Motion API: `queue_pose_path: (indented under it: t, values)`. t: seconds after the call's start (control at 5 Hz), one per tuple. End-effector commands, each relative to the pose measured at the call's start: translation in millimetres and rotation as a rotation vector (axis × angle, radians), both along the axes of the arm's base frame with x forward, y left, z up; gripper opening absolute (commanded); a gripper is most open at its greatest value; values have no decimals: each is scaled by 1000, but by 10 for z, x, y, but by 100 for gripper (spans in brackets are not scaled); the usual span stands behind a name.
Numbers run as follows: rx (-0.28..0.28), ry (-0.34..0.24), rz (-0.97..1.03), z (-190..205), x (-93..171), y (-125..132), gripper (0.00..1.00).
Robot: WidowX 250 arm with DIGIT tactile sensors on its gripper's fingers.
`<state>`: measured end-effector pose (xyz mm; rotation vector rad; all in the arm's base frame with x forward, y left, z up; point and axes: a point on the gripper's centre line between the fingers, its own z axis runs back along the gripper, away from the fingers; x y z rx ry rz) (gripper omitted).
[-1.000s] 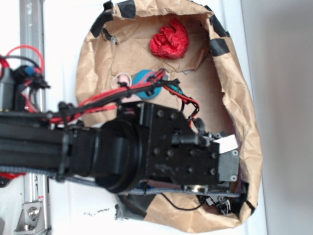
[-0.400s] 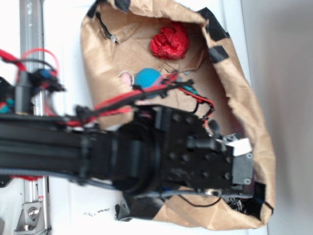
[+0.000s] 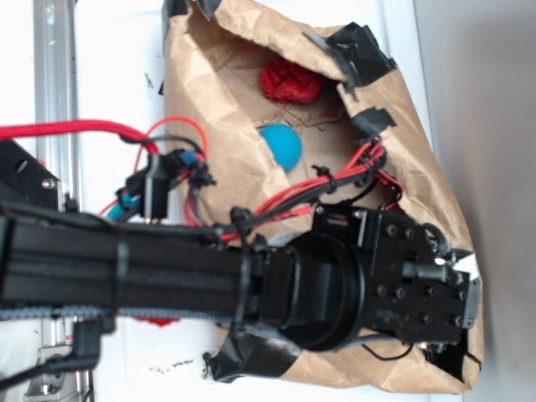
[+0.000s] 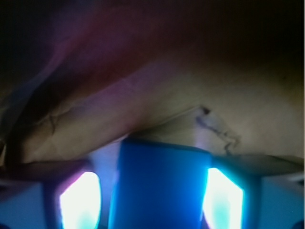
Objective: Grab the blue block.
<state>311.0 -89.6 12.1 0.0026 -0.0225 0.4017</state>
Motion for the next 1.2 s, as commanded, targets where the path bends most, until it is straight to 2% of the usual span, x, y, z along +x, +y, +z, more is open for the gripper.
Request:
queue_pose_path:
  t: [0.0, 0.2, 0.4, 0.6, 0.8, 1.0]
  values:
    - [85, -67, -157, 398, -430, 609, 0]
    - [120, -215, -366, 677, -465, 936, 0]
    - [101, -220, -549, 959, -377, 1014, 0]
    - [29, -183, -603, 1181, -231, 991, 0]
    - [-14, -155, -628, 1317, -199, 803, 0]
    - [15, -131, -621, 1288, -225, 670, 0]
